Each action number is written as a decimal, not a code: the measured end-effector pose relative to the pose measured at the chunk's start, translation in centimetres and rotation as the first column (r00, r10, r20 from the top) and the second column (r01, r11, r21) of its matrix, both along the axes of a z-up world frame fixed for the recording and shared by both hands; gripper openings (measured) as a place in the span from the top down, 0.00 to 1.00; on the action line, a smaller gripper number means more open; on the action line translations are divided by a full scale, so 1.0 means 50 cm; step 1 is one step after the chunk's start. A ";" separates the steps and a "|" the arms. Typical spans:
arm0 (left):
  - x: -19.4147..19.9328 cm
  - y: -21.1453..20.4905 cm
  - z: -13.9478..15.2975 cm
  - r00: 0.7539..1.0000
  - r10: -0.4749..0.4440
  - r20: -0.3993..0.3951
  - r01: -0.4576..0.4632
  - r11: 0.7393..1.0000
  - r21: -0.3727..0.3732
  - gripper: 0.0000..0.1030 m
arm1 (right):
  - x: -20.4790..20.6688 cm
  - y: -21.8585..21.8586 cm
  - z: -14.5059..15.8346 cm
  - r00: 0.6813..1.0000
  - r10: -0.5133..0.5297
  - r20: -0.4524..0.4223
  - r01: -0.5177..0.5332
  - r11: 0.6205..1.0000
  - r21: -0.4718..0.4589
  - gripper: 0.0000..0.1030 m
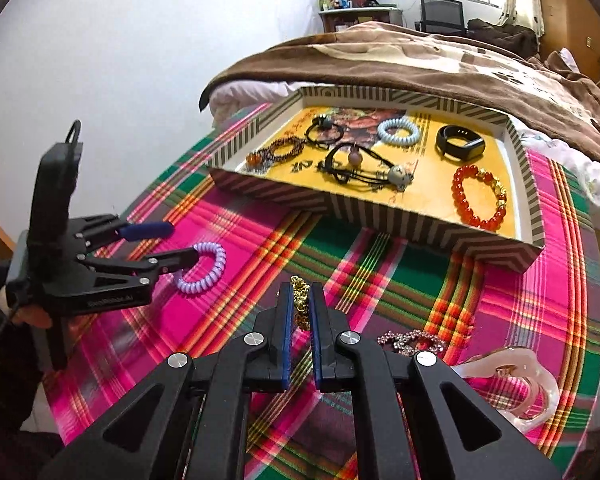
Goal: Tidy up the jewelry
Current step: 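Grasp the lavender coiled hair tie with the left tool while the right tool holds the chain, then carry the lavender coil and gold chain over the yellow tray with both tools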
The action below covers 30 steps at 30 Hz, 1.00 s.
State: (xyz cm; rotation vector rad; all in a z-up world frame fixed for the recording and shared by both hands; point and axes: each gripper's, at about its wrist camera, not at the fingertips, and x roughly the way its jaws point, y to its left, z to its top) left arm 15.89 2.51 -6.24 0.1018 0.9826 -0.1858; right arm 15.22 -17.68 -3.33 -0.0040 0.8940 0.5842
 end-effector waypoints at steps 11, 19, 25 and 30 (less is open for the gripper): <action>-0.004 -0.038 0.004 0.996 -0.084 0.009 0.084 0.996 0.018 0.90 | -0.004 -0.009 0.012 1.000 -0.019 0.007 0.019 0.999 0.035 0.93; -0.016 -0.028 0.022 0.997 -0.069 0.032 0.071 0.996 -0.063 0.91 | -0.005 -0.017 0.022 0.999 -0.035 0.017 0.034 0.998 0.046 0.93; -0.009 -0.005 0.073 0.996 -0.039 0.082 0.048 0.992 -0.119 0.91 | -0.002 -0.021 0.040 0.998 -0.046 0.035 0.044 0.997 0.056 0.93; 0.026 0.008 0.118 0.992 -0.016 0.127 0.034 0.990 -0.134 0.91 | 0.012 -0.016 0.065 0.997 -0.054 0.058 0.050 0.996 0.069 0.93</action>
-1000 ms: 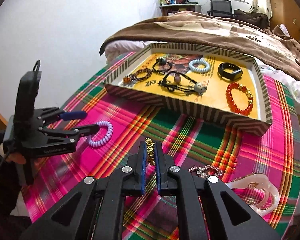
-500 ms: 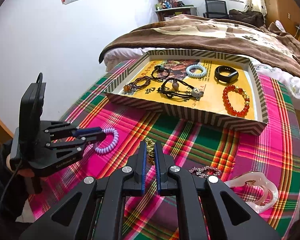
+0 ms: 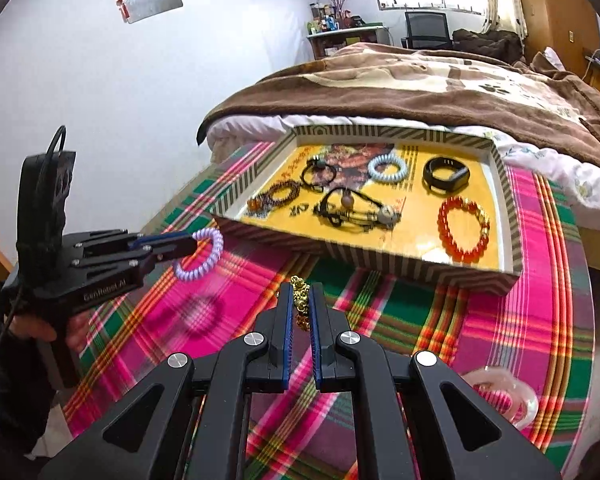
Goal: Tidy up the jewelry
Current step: 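Carry the lavender coil and gold chain over the yellow tray with both tools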
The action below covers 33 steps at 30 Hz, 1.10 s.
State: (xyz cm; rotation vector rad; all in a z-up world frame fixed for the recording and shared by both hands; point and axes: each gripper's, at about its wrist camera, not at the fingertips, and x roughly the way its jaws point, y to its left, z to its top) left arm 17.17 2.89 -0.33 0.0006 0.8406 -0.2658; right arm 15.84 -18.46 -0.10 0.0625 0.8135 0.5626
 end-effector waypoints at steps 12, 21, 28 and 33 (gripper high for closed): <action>0.177 0.010 0.055 0.998 0.041 0.050 -0.038 0.998 -0.059 0.91 | 0.124 0.034 0.036 0.995 -0.102 0.021 0.101 0.994 0.037 0.93; 0.316 0.002 0.006 0.998 0.066 0.017 -0.065 0.996 -0.058 0.91 | 0.249 0.063 -0.004 0.986 -0.157 -0.046 0.158 0.987 0.015 0.93; 0.405 -0.006 -0.041 0.998 0.061 -0.027 -0.062 0.997 -0.046 0.91 | 0.312 0.084 -0.059 0.980 -0.176 -0.096 0.175 0.984 -0.025 0.93; 0.445 -0.002 -0.068 0.995 0.086 -0.058 -0.088 0.995 -0.038 0.91 | 0.331 0.095 -0.079 0.978 -0.183 -0.103 0.180 0.983 -0.044 0.93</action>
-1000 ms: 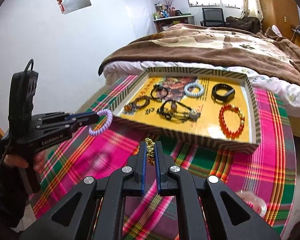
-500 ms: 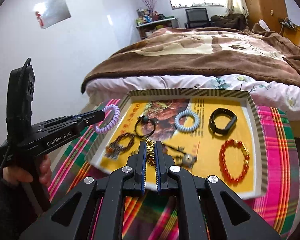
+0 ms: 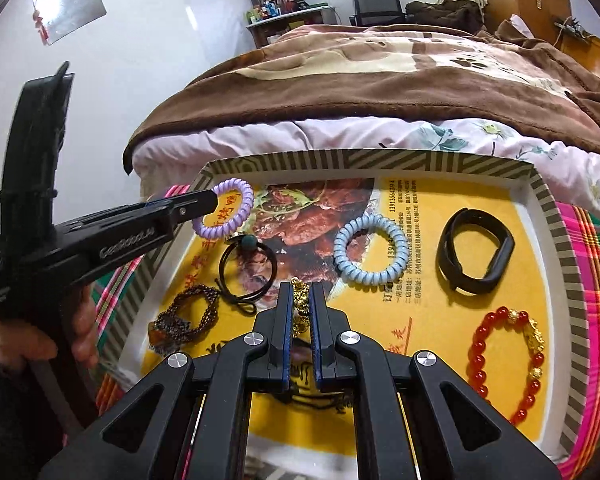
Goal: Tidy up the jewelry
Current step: 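Carry the lavender coil and gold chain over the yellow tray with both tools, then open both tools to release the coil and chain into the tray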
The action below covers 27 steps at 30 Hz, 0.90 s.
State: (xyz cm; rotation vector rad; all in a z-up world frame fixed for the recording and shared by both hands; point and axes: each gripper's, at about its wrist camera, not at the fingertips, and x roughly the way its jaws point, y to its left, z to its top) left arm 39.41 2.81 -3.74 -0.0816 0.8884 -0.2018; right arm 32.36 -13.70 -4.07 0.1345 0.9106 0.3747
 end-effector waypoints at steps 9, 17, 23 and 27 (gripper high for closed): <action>0.023 0.002 -0.031 0.999 0.022 -0.041 -0.022 1.000 0.003 0.91 | 0.025 -0.002 -0.020 0.999 -0.030 -0.020 0.029 0.999 -0.023 0.92; 0.028 -0.004 -0.036 0.998 0.014 -0.060 -0.014 1.000 0.016 0.74 | 0.031 -0.001 -0.026 0.999 -0.036 -0.032 0.035 0.999 -0.041 0.91; 0.018 -0.003 -0.023 0.999 0.013 -0.046 -0.013 1.000 0.003 0.58 | 0.028 -0.001 -0.022 0.999 -0.040 -0.032 0.038 0.999 -0.034 0.82; 0.004 -0.004 -0.013 0.999 0.011 -0.039 -0.011 1.000 0.008 0.56 | 0.019 -0.006 -0.013 0.999 -0.044 -0.028 0.044 0.999 -0.014 0.77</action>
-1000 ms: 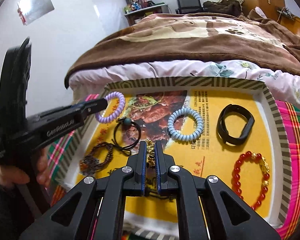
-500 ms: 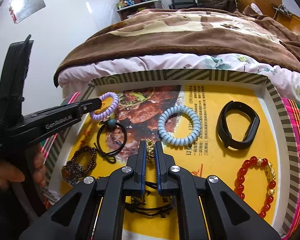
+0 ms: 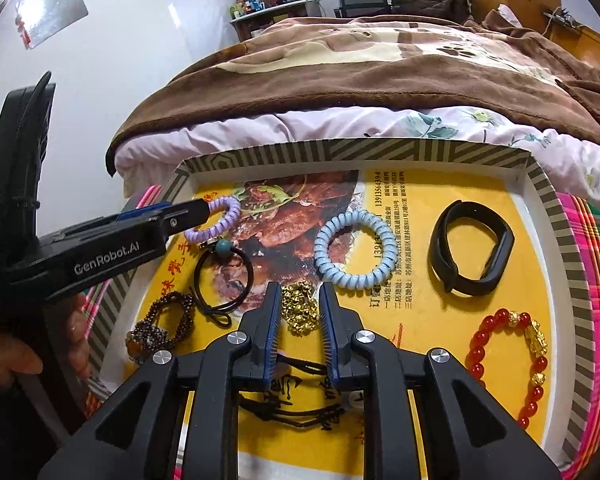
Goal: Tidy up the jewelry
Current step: 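Open both tools to release the coil and chain into the tray, then grasp the clear heart-shaped claw clip with the right tool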
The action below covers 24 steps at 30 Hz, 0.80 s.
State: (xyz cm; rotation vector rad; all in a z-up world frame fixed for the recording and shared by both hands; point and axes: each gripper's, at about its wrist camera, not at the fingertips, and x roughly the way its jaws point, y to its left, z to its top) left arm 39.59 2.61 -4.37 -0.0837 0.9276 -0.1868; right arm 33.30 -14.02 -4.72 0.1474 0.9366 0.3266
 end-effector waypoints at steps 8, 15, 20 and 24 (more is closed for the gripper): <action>-0.071 -0.003 0.043 0.999 -0.005 0.044 0.005 1.000 0.017 0.45 | -0.050 0.000 0.042 0.999 0.009 0.044 -0.009 1.000 0.000 0.63; -0.165 -0.013 0.095 0.995 -0.033 0.095 0.030 0.999 0.030 0.42 | -0.121 -0.017 0.083 0.996 0.005 0.087 -0.002 1.000 -0.029 0.62; -0.243 -0.029 0.126 0.992 -0.041 0.121 0.035 0.998 0.051 0.41 | -0.178 -0.043 0.105 0.994 -0.007 0.110 0.013 0.999 -0.052 0.62; -0.290 -0.038 0.142 0.989 -0.049 0.140 0.043 0.998 0.047 0.41 | -0.218 -0.066 0.117 0.993 -0.022 0.119 0.028 0.999 -0.046 0.62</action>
